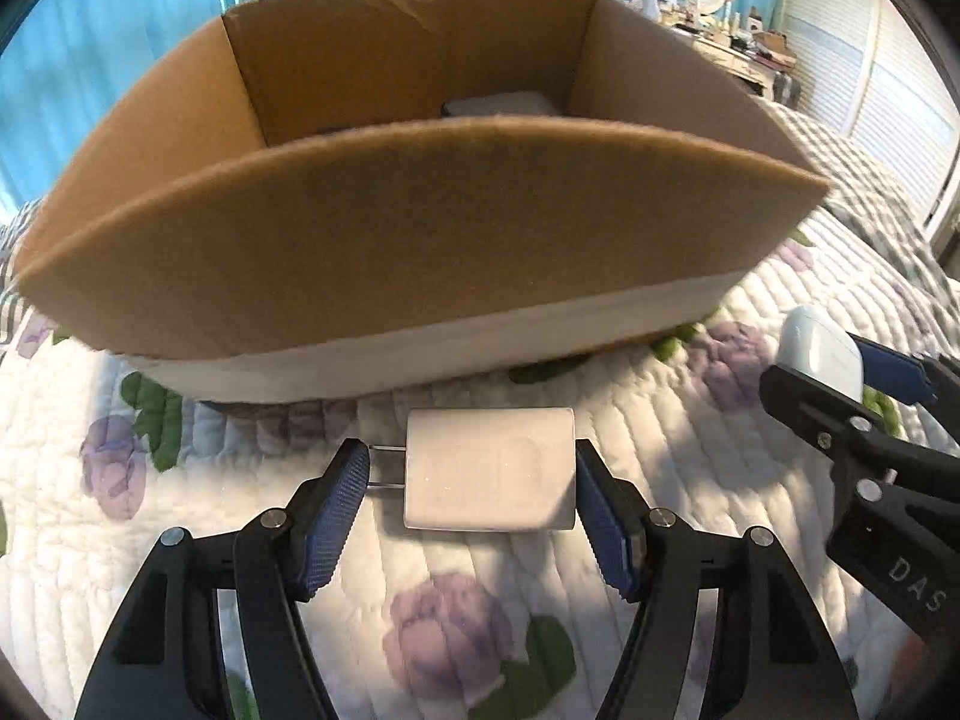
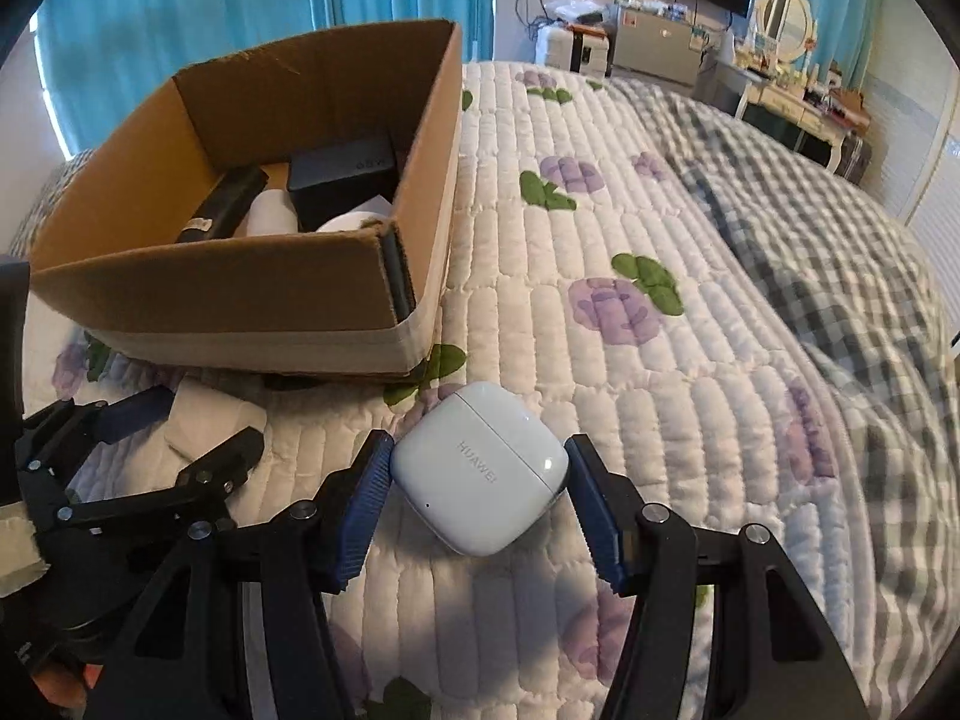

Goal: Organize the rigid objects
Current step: 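Grasp the white earbud case with the right gripper while the left grasps the white plug charger, then lower the plug charger into the box with the left gripper while the right drops the earbud case in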

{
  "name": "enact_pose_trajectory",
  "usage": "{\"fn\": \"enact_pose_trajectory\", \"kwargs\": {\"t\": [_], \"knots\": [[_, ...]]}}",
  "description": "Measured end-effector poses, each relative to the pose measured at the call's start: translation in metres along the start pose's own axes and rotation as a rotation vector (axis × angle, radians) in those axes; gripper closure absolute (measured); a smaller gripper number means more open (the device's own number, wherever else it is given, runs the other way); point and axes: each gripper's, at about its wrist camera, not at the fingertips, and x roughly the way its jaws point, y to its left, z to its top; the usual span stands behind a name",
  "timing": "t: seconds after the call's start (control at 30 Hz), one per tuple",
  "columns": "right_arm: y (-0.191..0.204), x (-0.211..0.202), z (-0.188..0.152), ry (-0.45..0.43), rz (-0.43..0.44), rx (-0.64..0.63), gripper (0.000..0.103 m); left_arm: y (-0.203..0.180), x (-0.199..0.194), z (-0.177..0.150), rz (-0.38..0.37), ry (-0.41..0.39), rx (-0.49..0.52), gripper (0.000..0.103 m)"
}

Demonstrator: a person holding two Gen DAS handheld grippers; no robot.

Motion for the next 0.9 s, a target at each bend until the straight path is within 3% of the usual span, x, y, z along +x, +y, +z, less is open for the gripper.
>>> {"fn": "enact_pose_trajectory", "kwargs": {"t": [0.5,0.67,0.9], "knots": [[0.029,-0.07,0.008,-0.12,0.028,-0.09,0.045,0.018,-0.095,-0.01,-0.029,-0.098,0.063,0.034],[0.034,-0.103,0.02,-0.171,0.052,-0.094,0.045,0.024,-0.141,0.001,-0.026,-0.19,0.048,0.034],[0.044,-0.145,0.048,-0.263,0.06,-0.145,0.045,0.043,-0.176,0.034,-0.018,-0.292,0.037,0.034]]}}
